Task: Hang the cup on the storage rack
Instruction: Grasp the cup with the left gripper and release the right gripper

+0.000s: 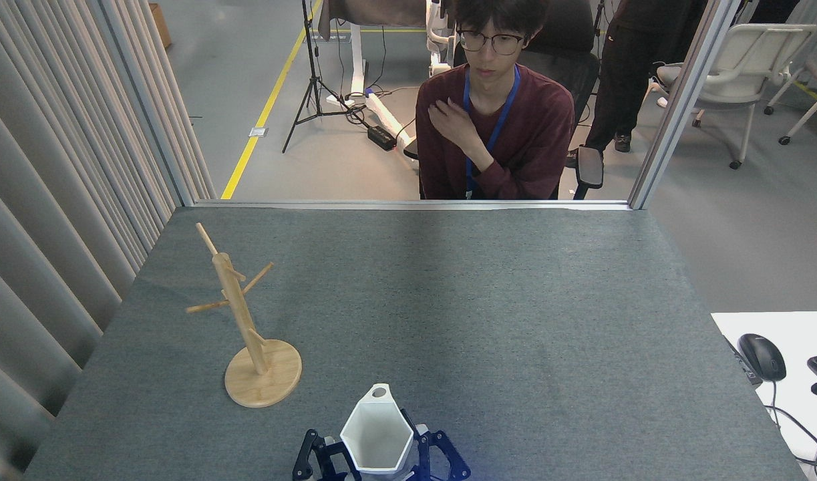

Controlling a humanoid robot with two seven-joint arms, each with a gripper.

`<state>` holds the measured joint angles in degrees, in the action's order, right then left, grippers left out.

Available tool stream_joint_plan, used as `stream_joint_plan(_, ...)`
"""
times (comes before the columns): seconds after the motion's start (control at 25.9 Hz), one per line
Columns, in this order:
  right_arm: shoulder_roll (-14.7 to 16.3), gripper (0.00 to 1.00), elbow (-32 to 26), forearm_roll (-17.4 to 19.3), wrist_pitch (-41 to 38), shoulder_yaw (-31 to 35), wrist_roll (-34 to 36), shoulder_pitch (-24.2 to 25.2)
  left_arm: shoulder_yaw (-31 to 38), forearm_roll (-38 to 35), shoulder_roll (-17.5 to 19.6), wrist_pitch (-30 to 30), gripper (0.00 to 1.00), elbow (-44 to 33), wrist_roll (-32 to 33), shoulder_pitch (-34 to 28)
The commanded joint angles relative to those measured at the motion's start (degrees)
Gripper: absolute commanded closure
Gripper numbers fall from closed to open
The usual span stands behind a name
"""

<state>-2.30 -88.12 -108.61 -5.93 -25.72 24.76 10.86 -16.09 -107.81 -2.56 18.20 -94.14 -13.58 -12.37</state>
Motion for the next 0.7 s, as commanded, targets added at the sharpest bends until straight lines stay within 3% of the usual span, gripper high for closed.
stream_joint_plan(0.0,0.20,0.50,-0.21,0.07,0.13,0.14,0.46,0.21,0.18,0.14,0.02,-0.27,0.01,0.01,0.13,-0.03)
stream_joint_plan(0.54,0.11,0.50,0.05,0.07,0.22,-0.03,0.81,0.48,0.18,0.58,-0.07,-0.18,0.02,-0.25,0.04,0.15)
stream_joint_plan(0.66,0.11,0.50,0.05,0.07,0.22,-0.12,0.81,0.56,0.18,0.49,-0.16,-0.18,0.19,-0.25,-0.22,0.50)
